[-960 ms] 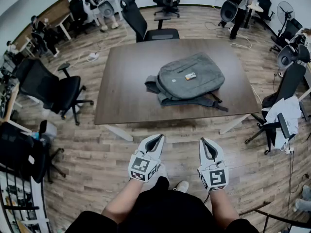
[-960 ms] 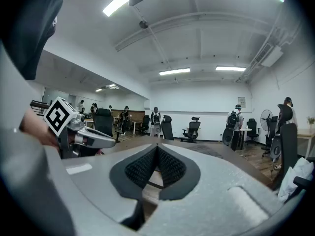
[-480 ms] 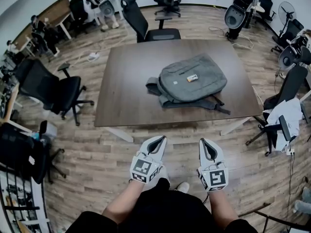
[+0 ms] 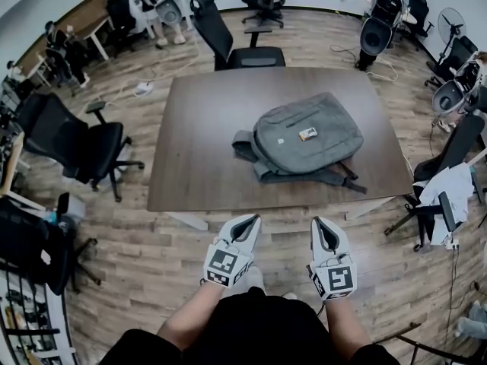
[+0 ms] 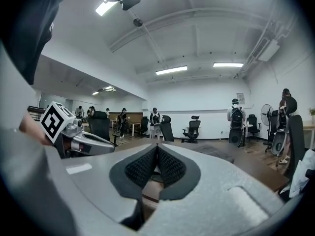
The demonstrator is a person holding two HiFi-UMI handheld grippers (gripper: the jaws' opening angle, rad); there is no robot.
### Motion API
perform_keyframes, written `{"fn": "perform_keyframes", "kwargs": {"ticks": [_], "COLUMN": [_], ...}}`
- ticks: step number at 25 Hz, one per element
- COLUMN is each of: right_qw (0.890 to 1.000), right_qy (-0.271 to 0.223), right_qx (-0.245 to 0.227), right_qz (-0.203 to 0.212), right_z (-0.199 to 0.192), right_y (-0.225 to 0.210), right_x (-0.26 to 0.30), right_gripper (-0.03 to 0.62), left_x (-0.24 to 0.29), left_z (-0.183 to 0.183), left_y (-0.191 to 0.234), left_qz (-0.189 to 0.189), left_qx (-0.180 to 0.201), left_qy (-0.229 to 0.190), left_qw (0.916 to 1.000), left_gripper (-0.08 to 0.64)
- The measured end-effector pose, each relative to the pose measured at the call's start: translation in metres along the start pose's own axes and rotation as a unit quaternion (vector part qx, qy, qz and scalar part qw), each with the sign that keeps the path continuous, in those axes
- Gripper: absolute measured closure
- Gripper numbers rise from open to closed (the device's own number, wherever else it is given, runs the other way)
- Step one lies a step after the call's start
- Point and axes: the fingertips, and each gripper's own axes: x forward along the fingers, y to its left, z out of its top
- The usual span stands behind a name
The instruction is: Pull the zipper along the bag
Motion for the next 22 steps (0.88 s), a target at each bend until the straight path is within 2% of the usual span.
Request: {"fn": "perform_keyframes", "kwargs": {"ticks": [6, 10, 16, 22], "right_qw": [1.0, 1.0, 1.0, 0.999], "right_qy": [0.006, 0.014, 0.017, 0.019], "right_qx": [-0.008, -0.016, -0.008, -0.009], "right_qz": [-0.006, -0.002, 0.009, 0.033], "right_z": [0.002, 0.001, -0.009, -0.011], "right_y": [0.006, 0.001, -0.027, -0.06], "right_x": [0.023, 0.036, 0.062, 0.091], "right_gripper": [0.59, 0.59, 0.59, 0.59], "left_x": [0.015, 0.028, 0.058, 0.085], "left_z": [0.001, 0.001, -0.005, 0.016], "left_y": [0.018, 0.035, 0.046, 0.055], "left_qz": [-0.018, -0.015, -0.005, 0.014], "left_qx": [0.007, -0.003, 0.0, 0.01], "left_qy": [0.001, 0.001, 0.022, 0.016], "left_qw": [0.9998, 0.9999, 0.9997, 0.9997], "left_gripper": [0.541, 0.541, 0.541, 0.541]}}
